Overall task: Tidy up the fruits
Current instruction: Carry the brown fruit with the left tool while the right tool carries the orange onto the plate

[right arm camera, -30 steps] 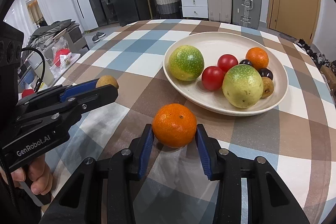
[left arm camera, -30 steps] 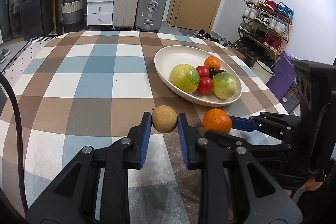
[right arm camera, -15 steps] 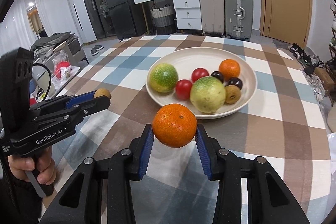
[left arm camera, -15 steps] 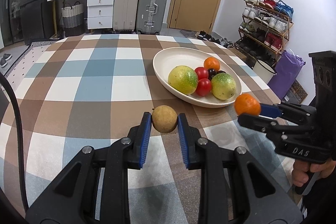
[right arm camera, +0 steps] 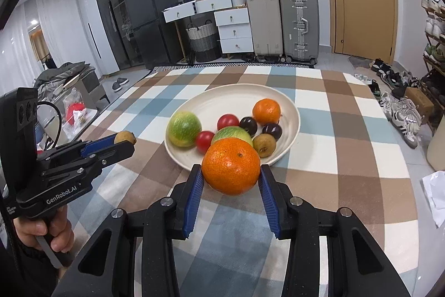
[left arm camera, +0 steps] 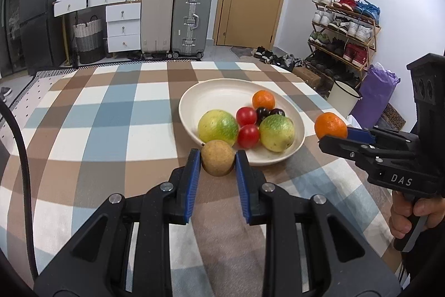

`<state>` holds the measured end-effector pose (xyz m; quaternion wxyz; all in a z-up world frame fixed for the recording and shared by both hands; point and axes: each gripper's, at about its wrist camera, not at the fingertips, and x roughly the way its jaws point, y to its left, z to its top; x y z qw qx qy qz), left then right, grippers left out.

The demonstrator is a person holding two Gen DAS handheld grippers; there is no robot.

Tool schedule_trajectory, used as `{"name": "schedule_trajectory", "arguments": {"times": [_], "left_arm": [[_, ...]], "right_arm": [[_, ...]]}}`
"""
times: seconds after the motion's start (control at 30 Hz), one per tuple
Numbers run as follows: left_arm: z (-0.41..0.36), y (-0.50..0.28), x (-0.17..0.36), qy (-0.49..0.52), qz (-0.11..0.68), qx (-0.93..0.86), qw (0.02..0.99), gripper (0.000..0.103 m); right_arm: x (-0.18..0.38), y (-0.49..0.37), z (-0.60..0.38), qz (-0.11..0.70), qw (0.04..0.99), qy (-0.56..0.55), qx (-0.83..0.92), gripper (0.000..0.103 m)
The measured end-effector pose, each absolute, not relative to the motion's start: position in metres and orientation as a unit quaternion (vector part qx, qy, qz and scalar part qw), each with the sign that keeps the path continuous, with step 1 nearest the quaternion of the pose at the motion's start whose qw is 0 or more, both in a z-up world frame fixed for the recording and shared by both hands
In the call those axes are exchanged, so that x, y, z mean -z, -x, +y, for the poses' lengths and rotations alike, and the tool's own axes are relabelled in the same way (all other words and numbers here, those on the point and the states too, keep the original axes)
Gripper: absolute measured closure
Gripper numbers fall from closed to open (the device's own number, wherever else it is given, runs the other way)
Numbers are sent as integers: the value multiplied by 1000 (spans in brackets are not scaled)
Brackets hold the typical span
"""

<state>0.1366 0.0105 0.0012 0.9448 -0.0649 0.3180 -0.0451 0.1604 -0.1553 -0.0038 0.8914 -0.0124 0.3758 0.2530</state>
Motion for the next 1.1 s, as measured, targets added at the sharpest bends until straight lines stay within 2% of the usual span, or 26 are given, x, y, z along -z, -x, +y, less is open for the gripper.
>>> {"name": "schedule_trajectory", "arguments": {"times": [0.63,1.1], "left_arm": [[-5,-199,-23,62,284,44,956,80],[-11,-235,-16,58,277,42,958,80]], "right_arm": [[-17,-201,-162,347,906,-20,-243,62],[-3,-233,-152,361,901,-37,-239,62]]}}
